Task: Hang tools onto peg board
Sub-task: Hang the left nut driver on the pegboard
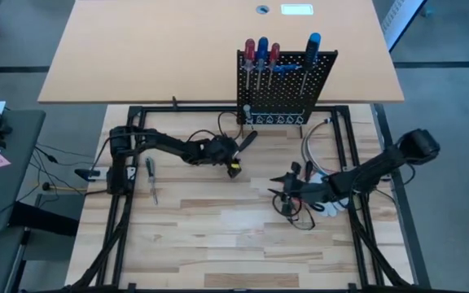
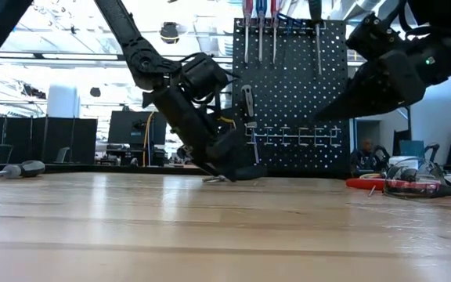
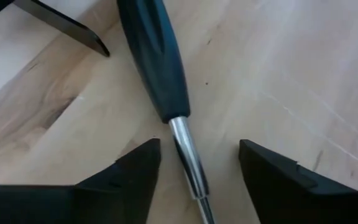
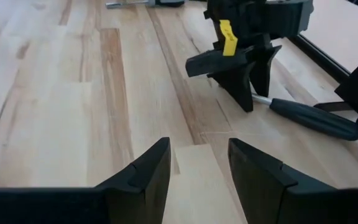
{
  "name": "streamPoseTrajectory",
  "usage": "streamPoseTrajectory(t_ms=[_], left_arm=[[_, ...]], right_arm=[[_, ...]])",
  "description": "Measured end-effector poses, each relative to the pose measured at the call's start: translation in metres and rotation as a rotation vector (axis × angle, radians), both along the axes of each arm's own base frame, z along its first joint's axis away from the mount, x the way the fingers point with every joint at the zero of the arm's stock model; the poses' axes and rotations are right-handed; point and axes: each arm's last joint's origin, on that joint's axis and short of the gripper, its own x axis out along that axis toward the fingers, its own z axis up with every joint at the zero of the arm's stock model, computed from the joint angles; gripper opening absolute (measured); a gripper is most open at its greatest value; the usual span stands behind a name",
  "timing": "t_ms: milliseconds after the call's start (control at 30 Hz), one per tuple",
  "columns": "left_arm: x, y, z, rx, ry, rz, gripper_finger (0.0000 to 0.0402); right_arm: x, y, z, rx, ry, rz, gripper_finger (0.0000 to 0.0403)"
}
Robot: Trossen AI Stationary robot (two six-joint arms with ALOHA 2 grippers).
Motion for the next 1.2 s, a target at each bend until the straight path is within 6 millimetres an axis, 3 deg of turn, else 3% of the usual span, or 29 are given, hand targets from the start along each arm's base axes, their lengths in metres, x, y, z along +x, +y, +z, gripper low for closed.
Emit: streamPoseTrajectory(t_ms=[133,367,533,700,867,1033,1200], left_arm=[[-0.004,-0.001,-0.004,-0.036,0.051,0.009,0.0155],[-0.009,-0.014,-0.01,-0.053,0.095,0.008,0.0023],[-0.009,-0.039,-0.007,-0.035,0.099,-0.04,0.002],[-0.017,-0.069,0.004,-0.006,0.044,-0.122,0.0019],[-0.044,-0.101,0.011,0.122,-0.248,-0.242,0.0019],[-0.071,-0.113,0.017,0.171,-0.56,-0.291,0.0019],[-0.075,-0.123,0.029,0.192,-0.72,-0.325,0.0019]], right_arm=[[0.002,-0.001,-0.002,-0.004,0.01,-0.007,0.0168],[0.002,-0.004,-0.003,0.065,-0.002,-0.047,0.0168],[0.006,-0.011,-0.015,0.133,0.014,-0.114,0.0172],[0.013,-0.021,-0.036,0.226,0.078,-0.155,0.0205],[0.018,-0.031,-0.038,0.271,0.067,-0.159,0.025],[0.024,-0.036,-0.03,0.248,-0.036,-0.167,0.026],[0.038,-0.031,-0.018,0.197,-0.245,-0.066,0.026]])
